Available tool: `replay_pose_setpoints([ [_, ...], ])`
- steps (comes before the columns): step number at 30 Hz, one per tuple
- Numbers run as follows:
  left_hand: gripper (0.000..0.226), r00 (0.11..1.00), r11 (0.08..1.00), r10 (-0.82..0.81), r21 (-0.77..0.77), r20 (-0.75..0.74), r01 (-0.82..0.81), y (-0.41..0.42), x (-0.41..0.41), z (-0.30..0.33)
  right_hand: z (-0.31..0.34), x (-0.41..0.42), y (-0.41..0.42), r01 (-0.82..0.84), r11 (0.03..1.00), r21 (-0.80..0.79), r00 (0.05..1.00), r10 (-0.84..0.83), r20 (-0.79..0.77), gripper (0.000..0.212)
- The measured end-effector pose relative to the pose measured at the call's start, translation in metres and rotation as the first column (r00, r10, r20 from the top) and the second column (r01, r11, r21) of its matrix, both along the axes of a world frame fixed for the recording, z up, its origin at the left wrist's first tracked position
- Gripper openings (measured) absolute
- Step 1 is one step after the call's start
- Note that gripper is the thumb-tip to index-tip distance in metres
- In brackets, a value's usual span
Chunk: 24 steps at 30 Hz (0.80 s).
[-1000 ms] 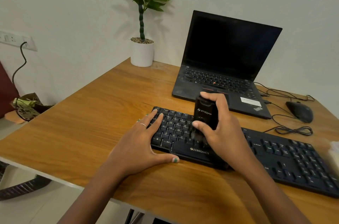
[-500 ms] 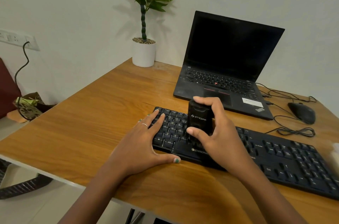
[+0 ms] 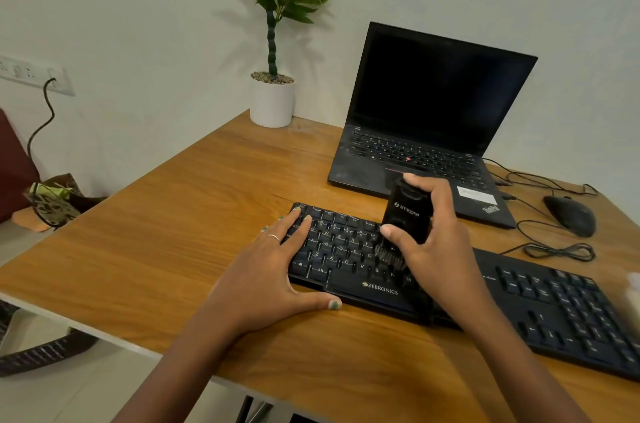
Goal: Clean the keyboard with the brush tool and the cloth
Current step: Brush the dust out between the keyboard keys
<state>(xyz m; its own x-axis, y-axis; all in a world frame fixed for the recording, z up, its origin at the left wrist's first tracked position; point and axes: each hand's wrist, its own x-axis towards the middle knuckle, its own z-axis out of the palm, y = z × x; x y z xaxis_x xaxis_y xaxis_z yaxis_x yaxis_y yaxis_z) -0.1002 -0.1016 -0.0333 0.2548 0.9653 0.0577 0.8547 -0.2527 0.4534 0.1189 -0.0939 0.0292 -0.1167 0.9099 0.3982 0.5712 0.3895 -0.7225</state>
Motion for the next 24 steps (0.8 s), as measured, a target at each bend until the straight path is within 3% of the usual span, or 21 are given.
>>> replay_pose_setpoints([
  [4,0.125,1.0,1.0,-0.005,-0.002,-0.002,0.005,0.001,-0.001,-0.001,0.004,0.002,-0.007,-0.121,0.99,-0.07,0.992,0.119,-0.046,0.06],
  [8,0.125,1.0,1.0,-0.004,0.003,0.011,0.004,0.001,-0.001,-0.001,0.002,0.01,0.001,0.063,0.998,-0.001,0.998,-0.063,-0.004,0.063],
  [13,0.123,1.0,1.0,-0.001,0.002,0.015,0.001,0.0,-0.001,-0.001,0.002,0.009,-0.004,-0.004,0.999,-0.04,1.0,0.004,-0.013,0.061],
  [17,0.124,0.999,1.0,0.0,0.003,0.034,0.0,0.0,-0.001,-0.003,0.0,0.016,-0.001,0.124,0.992,0.006,0.992,-0.124,0.005,0.064],
  [22,0.124,1.0,1.0,-0.001,0.006,0.021,0.0,0.001,-0.001,-0.003,0.004,0.016,-0.006,-0.015,0.996,-0.084,1.0,0.014,-0.006,0.06],
  [24,0.125,1.0,1.0,0.001,0.006,0.021,-0.001,0.001,-0.002,-0.003,0.006,0.018,-0.001,0.081,0.996,-0.042,0.996,-0.08,0.047,0.062],
])
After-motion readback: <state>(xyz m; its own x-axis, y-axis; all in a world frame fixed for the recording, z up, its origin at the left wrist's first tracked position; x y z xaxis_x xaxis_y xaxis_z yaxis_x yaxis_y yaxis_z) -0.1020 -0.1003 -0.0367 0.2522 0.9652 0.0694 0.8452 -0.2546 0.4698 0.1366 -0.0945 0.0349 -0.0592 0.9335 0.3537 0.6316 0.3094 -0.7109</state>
